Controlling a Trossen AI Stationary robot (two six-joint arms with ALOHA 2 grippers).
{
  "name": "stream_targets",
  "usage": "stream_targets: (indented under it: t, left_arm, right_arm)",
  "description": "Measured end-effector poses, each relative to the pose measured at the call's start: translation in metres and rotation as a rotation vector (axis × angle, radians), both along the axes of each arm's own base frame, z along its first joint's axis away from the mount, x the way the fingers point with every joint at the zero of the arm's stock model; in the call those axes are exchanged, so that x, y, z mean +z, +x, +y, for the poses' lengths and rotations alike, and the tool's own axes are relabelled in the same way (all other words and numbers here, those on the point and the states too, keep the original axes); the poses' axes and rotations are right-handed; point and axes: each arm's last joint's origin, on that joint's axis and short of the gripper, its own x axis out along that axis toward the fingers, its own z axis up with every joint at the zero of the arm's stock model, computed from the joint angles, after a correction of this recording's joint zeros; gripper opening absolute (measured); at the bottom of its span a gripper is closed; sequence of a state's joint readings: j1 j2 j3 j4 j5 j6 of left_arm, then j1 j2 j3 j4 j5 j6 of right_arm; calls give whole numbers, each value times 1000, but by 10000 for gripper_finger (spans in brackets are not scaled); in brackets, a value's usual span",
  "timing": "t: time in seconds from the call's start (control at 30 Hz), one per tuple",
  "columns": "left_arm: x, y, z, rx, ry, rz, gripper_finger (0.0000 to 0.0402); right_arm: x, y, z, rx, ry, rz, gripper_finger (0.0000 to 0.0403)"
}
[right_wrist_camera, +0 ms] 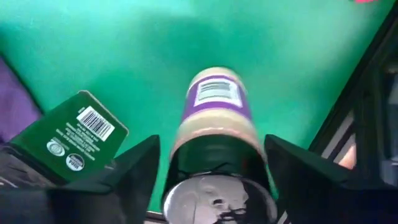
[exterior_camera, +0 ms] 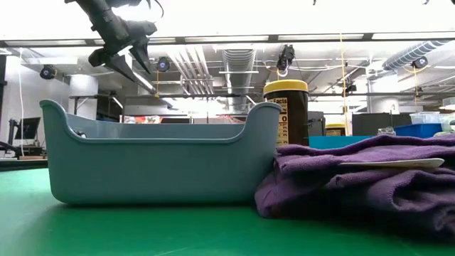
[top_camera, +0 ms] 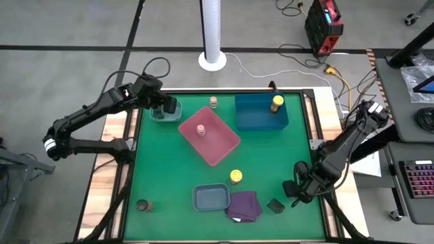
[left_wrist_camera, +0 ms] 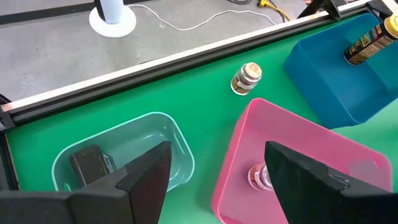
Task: Sort spices by type
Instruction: Put the violet seasoning bottle into the gray bin
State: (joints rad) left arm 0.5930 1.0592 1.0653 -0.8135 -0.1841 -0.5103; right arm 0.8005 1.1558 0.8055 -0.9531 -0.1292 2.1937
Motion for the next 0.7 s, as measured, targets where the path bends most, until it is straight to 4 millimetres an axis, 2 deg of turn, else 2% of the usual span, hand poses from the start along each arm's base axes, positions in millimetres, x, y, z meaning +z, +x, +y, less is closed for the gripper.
stream_targets:
  t: [0.13, 0.37, 0.43, 0.57, 0.7]
  left_arm:
    - [0, 0, 0, 4, -3, -3, 242]
    - [0, 0, 0, 5, -3, -4, 242]
    - [0, 0, 0, 5, -4, -3, 242]
    - [0, 0, -1, -12, -11, 1, 242]
    - [-1, -1, -2, -40, -15, 14, 242]
  right_arm:
    - [1, 1, 1, -9, 8, -2, 202]
    - [5, -1, 0, -1, -1, 15, 200]
    - [17, -2, -2, 20, -24, 32, 200]
    - [55, 3, -6, 86, -36, 22, 200]
    - [87, 19, -14, 143, -38, -22, 200]
